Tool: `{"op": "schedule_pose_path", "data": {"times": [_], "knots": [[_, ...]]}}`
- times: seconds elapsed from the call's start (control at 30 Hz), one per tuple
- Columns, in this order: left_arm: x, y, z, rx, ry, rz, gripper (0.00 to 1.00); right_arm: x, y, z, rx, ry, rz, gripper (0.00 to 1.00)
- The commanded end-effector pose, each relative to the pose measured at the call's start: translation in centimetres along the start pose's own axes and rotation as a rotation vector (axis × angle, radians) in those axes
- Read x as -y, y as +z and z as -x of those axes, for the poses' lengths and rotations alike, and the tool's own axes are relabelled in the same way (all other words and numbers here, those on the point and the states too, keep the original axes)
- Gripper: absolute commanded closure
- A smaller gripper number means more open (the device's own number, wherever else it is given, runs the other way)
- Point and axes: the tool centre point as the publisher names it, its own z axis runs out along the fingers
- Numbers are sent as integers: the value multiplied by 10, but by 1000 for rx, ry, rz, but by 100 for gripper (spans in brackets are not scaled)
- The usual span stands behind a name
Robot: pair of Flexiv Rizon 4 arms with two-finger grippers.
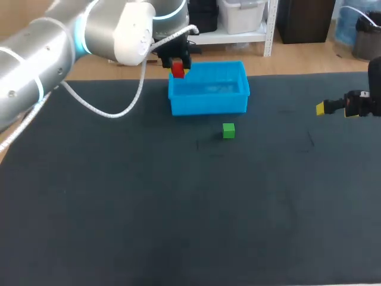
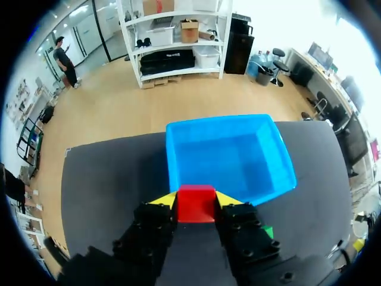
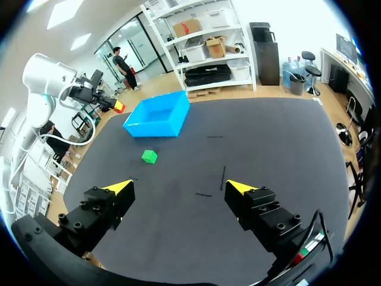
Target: Use the left arm to pick the red cube and place it into the blue plastic box first, then use the right arm to grasp the green cube and put it into the same blue plastic box after the first action is fully finished.
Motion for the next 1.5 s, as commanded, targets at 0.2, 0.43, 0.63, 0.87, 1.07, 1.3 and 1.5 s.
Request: {"op": "schedule_pose_path", "data": {"times": [0.2,0.43,0.63,0.87,1.07,1.3,1.5], "knots": [[6,29,17,-54,-19,-2,100,0,0,0,0,0,0,0],[11,37,17,-64,-10,-11,100,0,0,0,0,0,0,0],[15,44,15,-88,-11,-19,100,0,0,0,0,0,0,0],[15,47,16,-102,-17,-24,53,0,0,0,0,0,0,0],[15,45,16,-108,-7,-21,0,0,0,0,0,0,0,0],[20,16,6,-92,28,-52,0,0,0,0,0,0,0,0],[25,-15,-21,-84,87,-90,0,0,0,0,0,0,0,0]]}}
